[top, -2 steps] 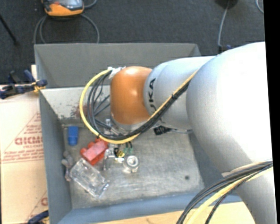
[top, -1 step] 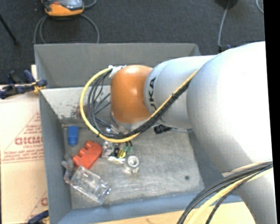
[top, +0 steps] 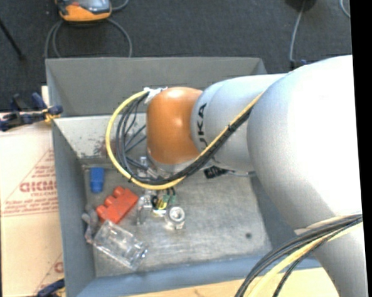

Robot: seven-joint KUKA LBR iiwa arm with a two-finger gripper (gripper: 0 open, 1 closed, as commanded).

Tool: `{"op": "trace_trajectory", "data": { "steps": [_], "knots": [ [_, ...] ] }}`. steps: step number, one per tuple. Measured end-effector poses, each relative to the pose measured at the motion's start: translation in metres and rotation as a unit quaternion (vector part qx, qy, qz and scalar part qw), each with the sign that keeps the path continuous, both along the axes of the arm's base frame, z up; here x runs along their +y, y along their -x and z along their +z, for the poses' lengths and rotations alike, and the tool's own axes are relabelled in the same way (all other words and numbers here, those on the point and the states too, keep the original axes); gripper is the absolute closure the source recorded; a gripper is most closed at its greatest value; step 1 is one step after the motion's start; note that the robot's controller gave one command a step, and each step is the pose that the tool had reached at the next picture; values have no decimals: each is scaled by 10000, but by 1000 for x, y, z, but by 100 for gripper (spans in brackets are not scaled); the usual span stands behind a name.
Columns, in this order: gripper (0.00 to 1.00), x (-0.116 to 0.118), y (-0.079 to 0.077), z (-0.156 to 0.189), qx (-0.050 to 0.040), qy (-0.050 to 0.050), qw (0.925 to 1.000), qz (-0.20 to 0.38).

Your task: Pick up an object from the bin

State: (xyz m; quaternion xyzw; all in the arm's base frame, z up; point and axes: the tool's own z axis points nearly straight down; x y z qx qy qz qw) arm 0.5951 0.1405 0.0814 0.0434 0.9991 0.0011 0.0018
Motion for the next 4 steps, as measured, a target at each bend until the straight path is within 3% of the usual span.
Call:
{"op": "trace_trajectory", "data": {
  "steps": [1,2,3,4],
  "knots": [
    [0,41,21,-6,-69,10,9999,-126],
    [0,76,19,-7,-24,111,9981,-606],
    [100,76,18,-7,-36,100,9980,-623],
    [100,72,26,125,-33,-10,9982,-602]
  ]
}}
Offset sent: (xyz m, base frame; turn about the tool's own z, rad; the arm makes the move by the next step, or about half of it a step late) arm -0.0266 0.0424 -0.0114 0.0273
